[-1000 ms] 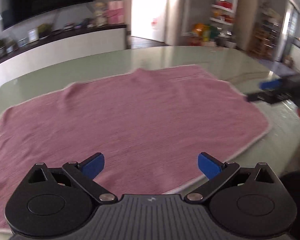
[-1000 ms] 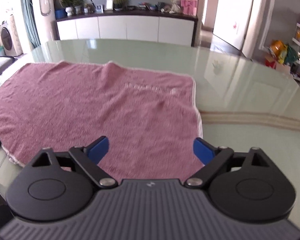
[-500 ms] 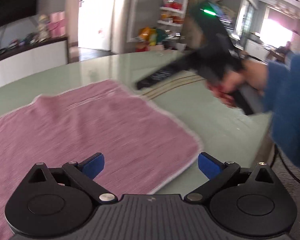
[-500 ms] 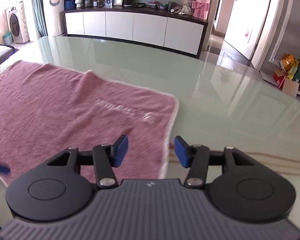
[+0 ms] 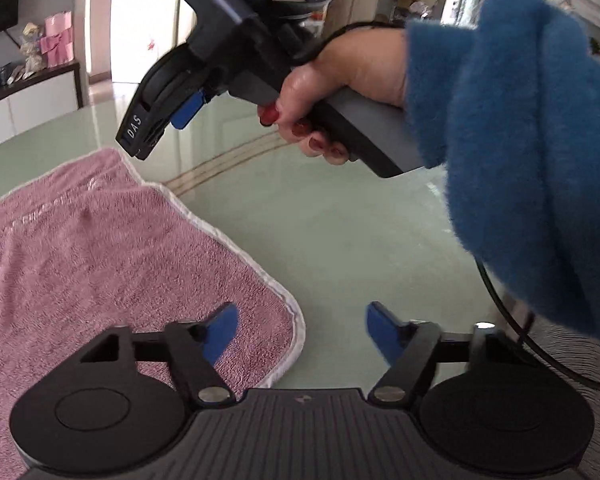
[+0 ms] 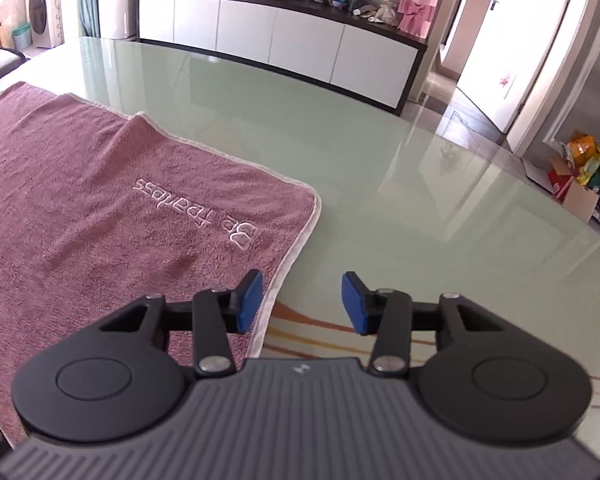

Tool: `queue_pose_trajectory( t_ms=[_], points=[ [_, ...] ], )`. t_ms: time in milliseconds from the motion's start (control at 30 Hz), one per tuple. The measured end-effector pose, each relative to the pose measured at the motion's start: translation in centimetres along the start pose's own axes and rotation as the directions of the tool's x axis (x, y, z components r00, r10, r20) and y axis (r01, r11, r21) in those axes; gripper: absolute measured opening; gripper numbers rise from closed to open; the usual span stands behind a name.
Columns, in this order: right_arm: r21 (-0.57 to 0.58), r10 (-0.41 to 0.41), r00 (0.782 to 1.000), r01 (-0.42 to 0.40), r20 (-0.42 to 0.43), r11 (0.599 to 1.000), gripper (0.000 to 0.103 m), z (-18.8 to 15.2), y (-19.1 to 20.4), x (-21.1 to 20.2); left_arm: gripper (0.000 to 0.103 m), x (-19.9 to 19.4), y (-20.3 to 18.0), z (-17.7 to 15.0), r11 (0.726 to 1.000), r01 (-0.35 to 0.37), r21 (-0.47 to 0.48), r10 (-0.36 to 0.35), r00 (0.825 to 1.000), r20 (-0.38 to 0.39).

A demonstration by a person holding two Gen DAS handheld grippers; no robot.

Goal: Fold towel

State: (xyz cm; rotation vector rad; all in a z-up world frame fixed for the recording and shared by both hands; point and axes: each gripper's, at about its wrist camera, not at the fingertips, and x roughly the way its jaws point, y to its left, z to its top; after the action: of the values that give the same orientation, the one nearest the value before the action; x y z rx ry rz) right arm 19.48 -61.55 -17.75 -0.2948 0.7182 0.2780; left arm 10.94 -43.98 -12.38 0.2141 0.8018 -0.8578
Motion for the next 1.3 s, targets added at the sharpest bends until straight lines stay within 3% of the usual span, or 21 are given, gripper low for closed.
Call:
queue_pose_trajectory(
  t_ms=[400, 667, 800, 900, 1167, 1300],
  points=[
    [0.049, 0.050, 0.996, -0.054, 0.068, 0.997, 0.042, -0.9, -2.1, 0.6, 0.047, 0.5, -1.3, -1.2, 0.994, -0.098, 0.044, 0.099, 0.995, -0.022],
    [0.057, 0.070, 0.995, -0.075, 0.077, 0.996, 0.042, -0.1, -2.8, 1.8, 0.009, -0.8, -0.9, -2.1, 0.984, -0.168, 0.061, 0.170, 0.985, -0.018],
    [0.066, 0.071, 0.994, -0.076, 0.082, 0.995, 0.042, 0.9, -3.1, 2.8, 0.006, -1.1, -0.2, -2.2, 0.991, -0.136, 0.019, 0.137, 0.990, -0.043],
    [0.091, 0.063, 0.994, -0.071, 0.089, 0.993, 0.042, 1.4, -3.6, 3.8, 0.006, -5.2, -2.3, -3.2, 0.994, -0.109, -0.016, 0.108, 0.993, -0.051],
    [0.143, 0.042, 0.994, -0.056, 0.098, 0.988, 0.046, 3.2, -4.9, 7.6, 0.006, -6.8, -3.7, -4.6, 0.996, -0.076, -0.038, 0.074, 0.996, -0.047],
    [0.129, 0.068, 0.994, -0.079, 0.087, 0.988, 0.047, 3.2, -4.9, 9.2, 0.006, -7.5, -4.5, -4.9, 0.997, -0.068, -0.035, 0.066, 0.997, -0.041]
  ],
)
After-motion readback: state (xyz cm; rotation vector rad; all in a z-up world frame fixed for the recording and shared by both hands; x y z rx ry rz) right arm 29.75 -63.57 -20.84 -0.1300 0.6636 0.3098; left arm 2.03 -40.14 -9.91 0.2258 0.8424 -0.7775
